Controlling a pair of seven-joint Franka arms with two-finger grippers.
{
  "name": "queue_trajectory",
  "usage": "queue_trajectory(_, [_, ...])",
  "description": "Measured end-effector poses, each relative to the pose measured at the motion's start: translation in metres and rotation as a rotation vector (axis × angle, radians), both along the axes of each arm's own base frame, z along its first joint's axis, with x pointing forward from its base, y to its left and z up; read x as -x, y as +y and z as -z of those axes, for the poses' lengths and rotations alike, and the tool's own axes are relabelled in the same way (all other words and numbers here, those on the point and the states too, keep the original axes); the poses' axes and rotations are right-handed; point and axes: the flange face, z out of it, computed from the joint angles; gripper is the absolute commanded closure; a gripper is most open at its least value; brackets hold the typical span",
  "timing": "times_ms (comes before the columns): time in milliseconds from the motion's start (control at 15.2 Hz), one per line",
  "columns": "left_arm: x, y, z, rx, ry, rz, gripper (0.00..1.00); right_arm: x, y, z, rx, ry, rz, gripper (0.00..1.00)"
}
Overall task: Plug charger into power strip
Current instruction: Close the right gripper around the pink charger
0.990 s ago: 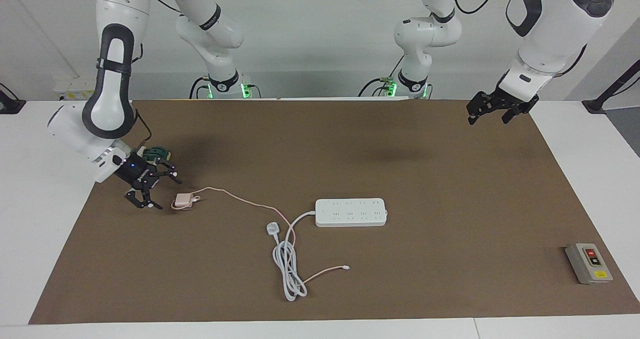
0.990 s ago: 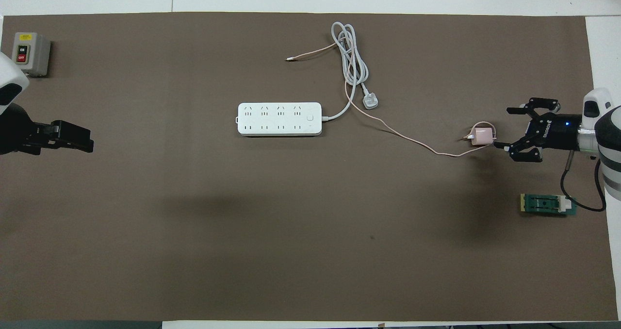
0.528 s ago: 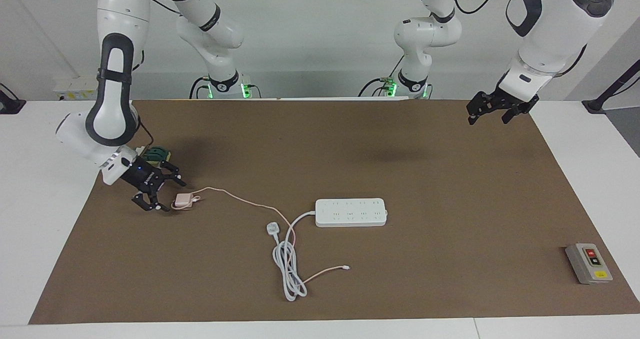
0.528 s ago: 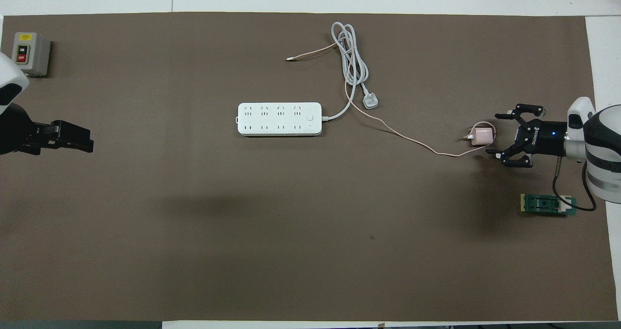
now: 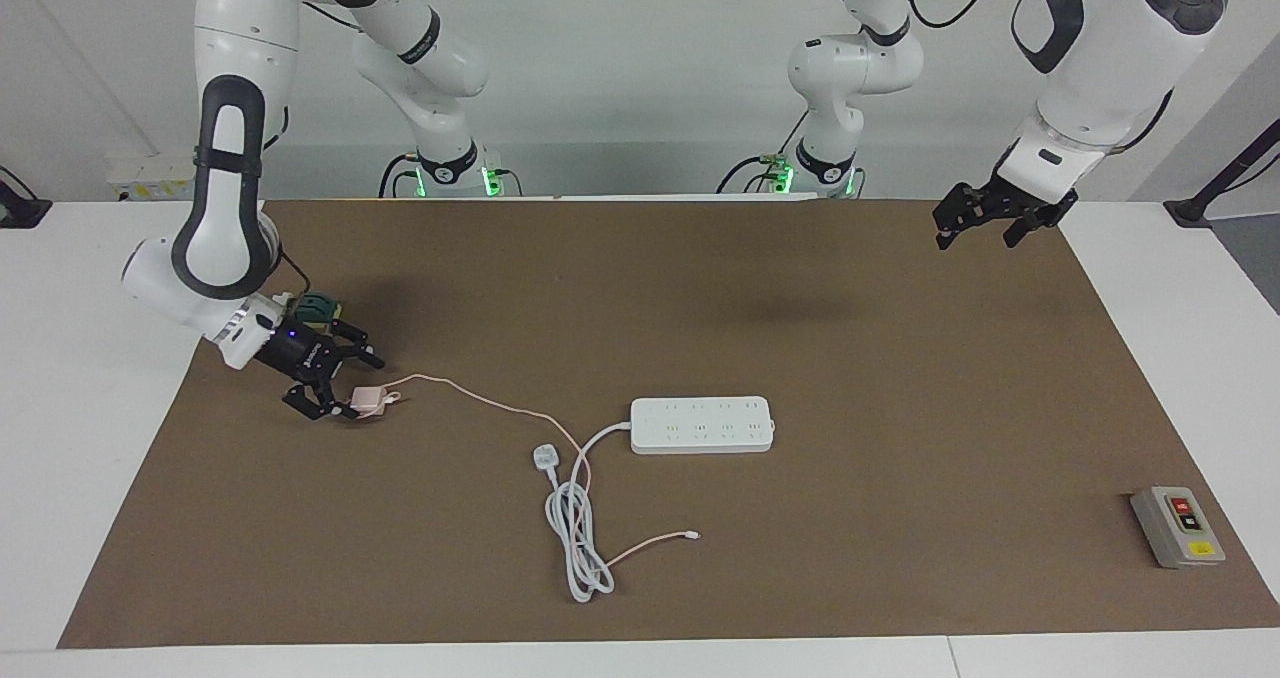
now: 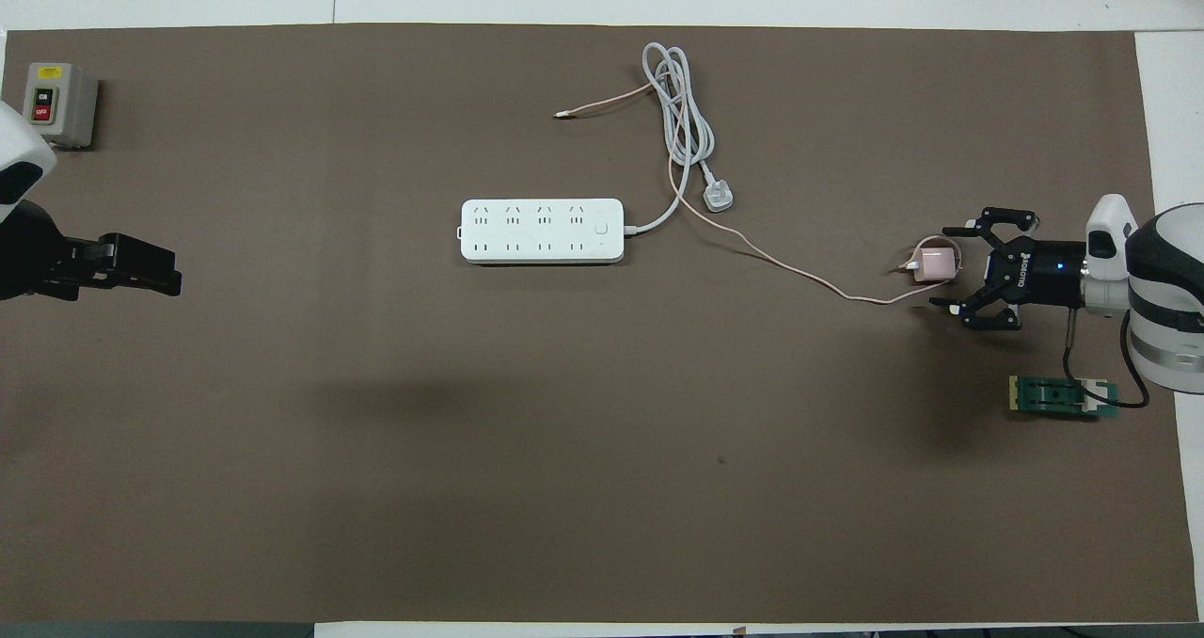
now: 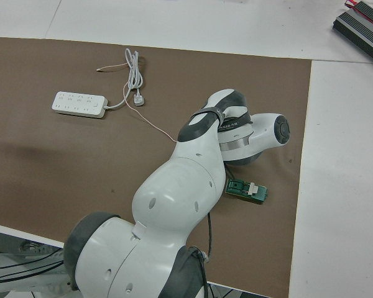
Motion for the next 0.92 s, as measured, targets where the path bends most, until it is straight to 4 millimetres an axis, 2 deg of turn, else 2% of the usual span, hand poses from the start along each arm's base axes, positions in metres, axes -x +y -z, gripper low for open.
queue_trajectory(792, [0.000, 0.000, 0.000, 0.000, 0.000, 0.000, 0.00, 0.003, -0.008, 0.017, -0.005, -0.058, -0.034, 0.00])
queue_trajectory(924, [0.000, 0.000, 0.000, 0.000, 0.000, 0.000, 0.00, 0.002, -0.009, 0.018, -0.001, -0.064, -0.039, 0.04])
